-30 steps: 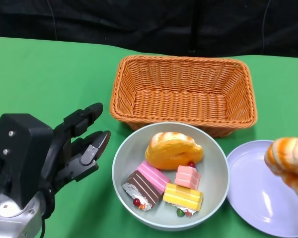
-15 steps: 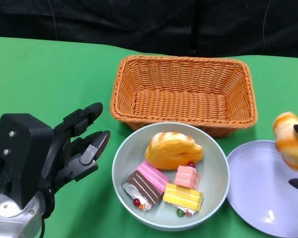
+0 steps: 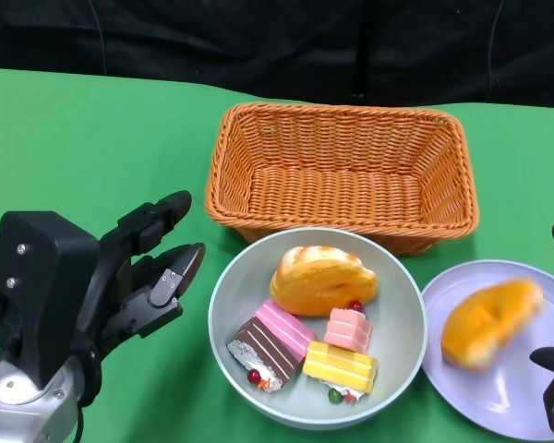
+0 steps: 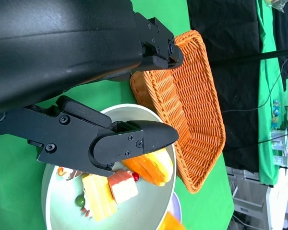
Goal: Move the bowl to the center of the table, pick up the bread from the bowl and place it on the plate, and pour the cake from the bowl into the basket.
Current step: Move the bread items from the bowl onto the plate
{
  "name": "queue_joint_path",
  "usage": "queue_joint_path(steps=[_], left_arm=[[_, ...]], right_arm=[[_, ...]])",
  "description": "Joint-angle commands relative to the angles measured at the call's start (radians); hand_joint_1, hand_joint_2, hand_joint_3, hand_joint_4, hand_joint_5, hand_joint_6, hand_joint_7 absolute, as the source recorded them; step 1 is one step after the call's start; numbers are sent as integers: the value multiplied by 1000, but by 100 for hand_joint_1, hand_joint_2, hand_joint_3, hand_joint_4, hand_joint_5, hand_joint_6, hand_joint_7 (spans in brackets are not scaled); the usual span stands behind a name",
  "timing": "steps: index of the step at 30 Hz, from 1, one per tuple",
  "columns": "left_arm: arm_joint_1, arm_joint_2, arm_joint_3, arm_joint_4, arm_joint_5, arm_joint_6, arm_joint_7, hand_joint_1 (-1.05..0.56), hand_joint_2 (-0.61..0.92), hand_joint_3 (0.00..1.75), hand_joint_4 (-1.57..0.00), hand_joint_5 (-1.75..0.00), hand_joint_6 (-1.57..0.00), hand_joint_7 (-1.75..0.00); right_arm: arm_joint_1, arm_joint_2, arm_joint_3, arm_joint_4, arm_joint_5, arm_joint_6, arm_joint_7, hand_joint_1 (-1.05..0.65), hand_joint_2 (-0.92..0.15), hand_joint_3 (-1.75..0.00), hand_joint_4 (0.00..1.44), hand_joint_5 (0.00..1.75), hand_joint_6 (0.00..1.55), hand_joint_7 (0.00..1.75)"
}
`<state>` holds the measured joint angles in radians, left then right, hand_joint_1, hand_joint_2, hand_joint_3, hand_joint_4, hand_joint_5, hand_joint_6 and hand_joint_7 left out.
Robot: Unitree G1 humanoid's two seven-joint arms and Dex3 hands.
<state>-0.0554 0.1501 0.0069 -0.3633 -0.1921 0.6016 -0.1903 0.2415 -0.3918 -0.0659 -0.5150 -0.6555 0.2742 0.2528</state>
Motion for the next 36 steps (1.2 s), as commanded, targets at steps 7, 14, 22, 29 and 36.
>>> queue_joint_path(steps=[7,14,22,29,36], left_arm=[[3,17,7,-15,9,-12,2,-53,92,58,-9,-40,-21,-1],[12,29,-10,-14,16,-44,-20,-54,92,57,-4,-40,-21,0],[18,25,-18,-21,-13,-16,-42,-54,92,57,-1,-43,-21,-1],[21,26,-30,-22,-9,-12,-40,-56,92,56,0,-45,-21,-1],[24,22,-37,-28,-7,-7,-35,-57,92,57,0,-45,-21,-1]], right_arm=[[28,19,2,-59,31,-154,-106,-67,-92,-8,16,16,12,8],[9,61,78,-176,37,-195,-76,-63,-92,-7,3,65,12,16],[-48,89,163,-185,29,-209,-40,-60,-92,-5,0,81,15,20],[-151,121,282,-108,-15,-224,-39,-61,-92,-5,3,85,23,25],[-271,145,360,99,-61,-288,-111,-59,-92,-3,7,86,29,27]])
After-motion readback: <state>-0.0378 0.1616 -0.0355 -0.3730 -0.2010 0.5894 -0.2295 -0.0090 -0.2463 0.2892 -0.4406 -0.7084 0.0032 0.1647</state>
